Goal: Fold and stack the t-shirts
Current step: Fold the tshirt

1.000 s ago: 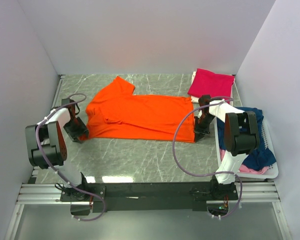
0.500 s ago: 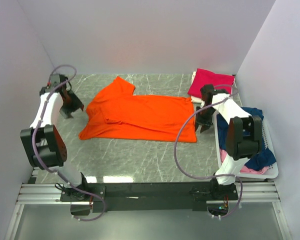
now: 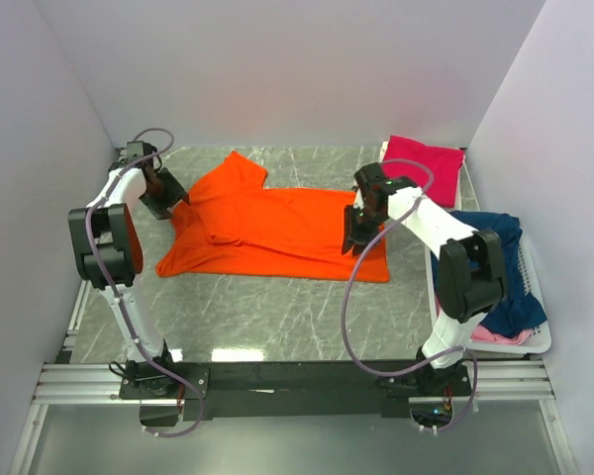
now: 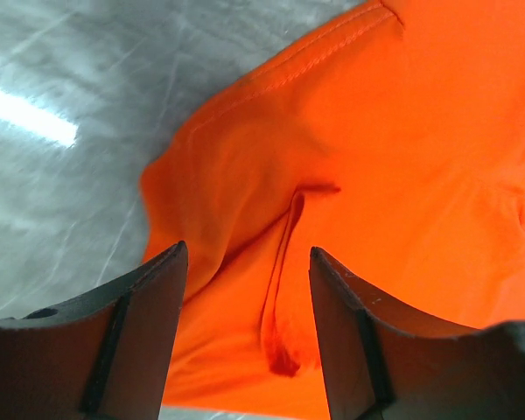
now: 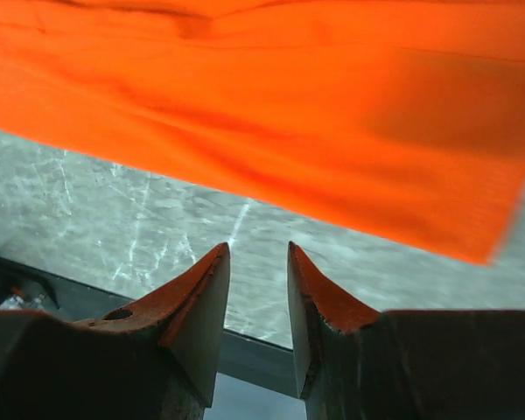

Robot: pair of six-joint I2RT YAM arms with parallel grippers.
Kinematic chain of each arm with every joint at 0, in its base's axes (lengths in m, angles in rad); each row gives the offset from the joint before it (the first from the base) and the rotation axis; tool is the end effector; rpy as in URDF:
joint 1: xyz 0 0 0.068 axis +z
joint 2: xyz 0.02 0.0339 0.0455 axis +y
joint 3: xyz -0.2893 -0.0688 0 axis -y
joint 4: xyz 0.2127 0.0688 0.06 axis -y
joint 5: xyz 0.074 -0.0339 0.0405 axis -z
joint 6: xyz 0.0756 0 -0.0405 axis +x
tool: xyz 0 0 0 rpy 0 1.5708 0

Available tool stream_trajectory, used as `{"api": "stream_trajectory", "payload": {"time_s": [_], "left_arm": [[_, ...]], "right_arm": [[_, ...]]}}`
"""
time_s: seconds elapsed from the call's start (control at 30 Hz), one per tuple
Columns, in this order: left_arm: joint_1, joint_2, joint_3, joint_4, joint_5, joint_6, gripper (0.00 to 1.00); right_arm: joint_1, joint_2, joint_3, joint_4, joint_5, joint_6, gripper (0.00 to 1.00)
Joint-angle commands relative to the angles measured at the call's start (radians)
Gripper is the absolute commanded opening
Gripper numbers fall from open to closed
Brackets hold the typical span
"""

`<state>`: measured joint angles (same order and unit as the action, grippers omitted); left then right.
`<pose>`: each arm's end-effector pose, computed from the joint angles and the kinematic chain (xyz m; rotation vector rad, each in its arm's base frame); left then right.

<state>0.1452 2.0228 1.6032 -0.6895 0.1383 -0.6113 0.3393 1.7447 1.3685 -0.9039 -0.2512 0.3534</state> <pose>0.4283 0.0521 0.2086 -0.9581 2.5302 -0.3291 0.3069 0.1283 0.2350 -0.0333 2.9139 0.4908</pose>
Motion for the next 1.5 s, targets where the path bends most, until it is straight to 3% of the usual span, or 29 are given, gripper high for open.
{"api": "stream_trajectory", "payload": {"time_s": [0.0, 0.57, 0.73, 1.13, 1.33, 1.47], "left_arm": [[-0.001, 0.011, 0.044, 0.105, 0.079, -0.024, 0.63], [0.056, 0.106, -0.019, 0.165, -0.014, 0.114, 0.64], [0.063, 0.137, 0.044, 0.136, -0.063, 0.156, 0.64], [0.019, 0.126, 0.185, 0.136, 0.026, 0.18, 0.64], [-0.064, -0.054, 0.026, 0.166, -0.006, 0.163, 0.65], [-0.141, -0.098, -0.081, 0.079, -0.058, 0.189, 0.65]], "right_arm": [[0.02, 0.045, -0.032, 0.105, -0.065, 0.048, 0.4], [0.024, 0.127, -0.207, 0.278, -0.017, 0.147, 0.39], [0.024, 0.147, -0.23, 0.286, -0.003, 0.165, 0.39], [0.026, 0.191, -0.126, 0.218, 0.0, 0.136, 0.39], [0.046, 0.184, -0.068, 0.189, -0.01, 0.142, 0.39], [0.056, 0.168, -0.057, 0.177, -0.008, 0.147, 0.39]]}}
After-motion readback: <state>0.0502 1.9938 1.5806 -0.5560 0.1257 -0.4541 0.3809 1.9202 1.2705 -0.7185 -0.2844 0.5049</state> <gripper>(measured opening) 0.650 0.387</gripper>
